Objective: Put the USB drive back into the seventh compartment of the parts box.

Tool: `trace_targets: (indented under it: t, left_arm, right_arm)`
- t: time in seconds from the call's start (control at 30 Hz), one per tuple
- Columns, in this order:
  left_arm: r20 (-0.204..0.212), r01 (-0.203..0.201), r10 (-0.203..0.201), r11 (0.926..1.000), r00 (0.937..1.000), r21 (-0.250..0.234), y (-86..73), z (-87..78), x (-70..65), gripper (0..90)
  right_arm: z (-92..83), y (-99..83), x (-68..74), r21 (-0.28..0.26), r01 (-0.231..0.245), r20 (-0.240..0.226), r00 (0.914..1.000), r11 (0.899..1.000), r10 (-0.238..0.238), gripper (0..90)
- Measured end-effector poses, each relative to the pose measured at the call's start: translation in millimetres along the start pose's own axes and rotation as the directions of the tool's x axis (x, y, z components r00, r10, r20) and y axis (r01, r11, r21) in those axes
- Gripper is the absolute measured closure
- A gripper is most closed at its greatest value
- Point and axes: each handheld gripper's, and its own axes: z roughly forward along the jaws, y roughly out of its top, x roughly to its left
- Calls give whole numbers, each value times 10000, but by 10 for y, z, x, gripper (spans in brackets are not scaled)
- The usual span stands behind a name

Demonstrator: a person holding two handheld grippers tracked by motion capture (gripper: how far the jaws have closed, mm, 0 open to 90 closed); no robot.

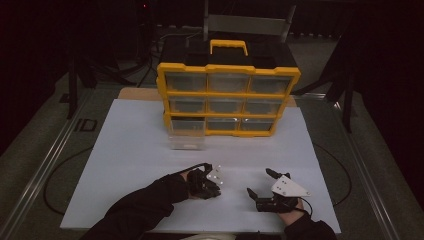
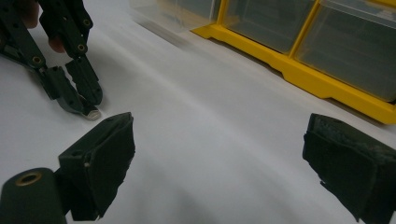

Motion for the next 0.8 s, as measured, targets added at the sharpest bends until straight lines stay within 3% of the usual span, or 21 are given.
trace_targets:
  t: [0.37,0.8]
  left_arm:
    - [315,99,-106,9997,9994,209,7,-69,13,800]
    - [120,122,-123,9999,9999,112,22,-229,30,800]
  right_arm:
    - [0,2,-1,-55,-5,23,10000,10000,5,89]
    - [2,4,1,-92,-22,43,10000,10000,22,89]
